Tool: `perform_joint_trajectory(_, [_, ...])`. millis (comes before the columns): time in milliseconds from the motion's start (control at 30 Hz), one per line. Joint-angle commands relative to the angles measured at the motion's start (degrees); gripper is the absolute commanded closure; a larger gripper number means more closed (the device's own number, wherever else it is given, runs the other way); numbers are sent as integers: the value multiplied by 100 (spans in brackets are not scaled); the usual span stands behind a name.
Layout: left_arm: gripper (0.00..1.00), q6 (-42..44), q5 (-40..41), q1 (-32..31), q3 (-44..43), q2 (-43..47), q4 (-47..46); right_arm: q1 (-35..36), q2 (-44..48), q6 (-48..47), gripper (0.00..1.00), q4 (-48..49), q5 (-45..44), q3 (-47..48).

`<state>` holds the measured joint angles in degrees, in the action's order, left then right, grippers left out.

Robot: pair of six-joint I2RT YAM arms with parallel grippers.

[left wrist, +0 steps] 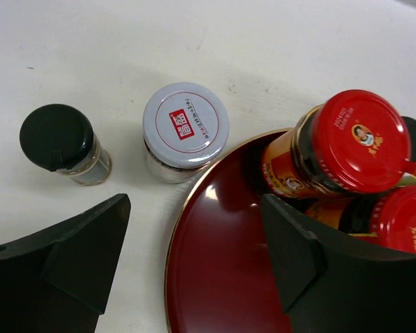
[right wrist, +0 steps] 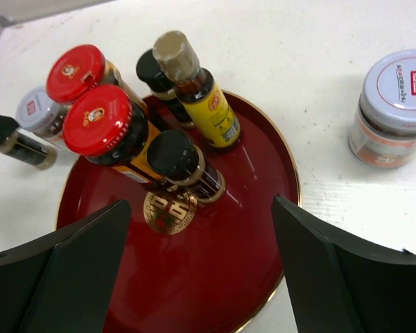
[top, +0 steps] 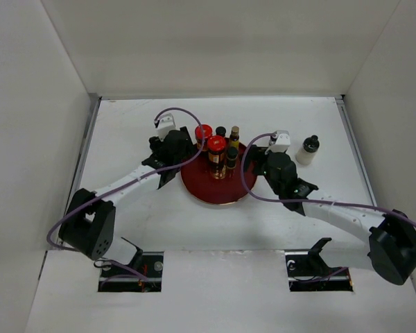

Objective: Organize the condiment bottles

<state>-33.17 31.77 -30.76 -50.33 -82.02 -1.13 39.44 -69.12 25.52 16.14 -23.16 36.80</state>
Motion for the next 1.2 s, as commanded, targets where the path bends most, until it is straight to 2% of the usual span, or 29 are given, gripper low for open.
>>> perform_joint_trajectory(0, [24, 205, 48, 57, -530, -129, 218, 15, 83, 93, 9, 539, 101, -85])
perform_joint_trajectory(233, [22, 513, 365, 75, -1093, -824, 236, 6, 408, 155, 7, 592, 136, -199])
perform_joint_trajectory(833, [21, 539, 348, 312, -1498, -1659, 69, -20, 461, 155, 5, 601, 162, -243])
perform_joint_trajectory(1067, [27, 548, 172, 444, -1594, -1870, -72, -20, 312, 155, 5, 601, 197, -190])
perform_joint_trajectory(1167, [37, 575, 146, 488, -1603, -1923, -107, -20, 277, 164, 5, 609, 241, -190])
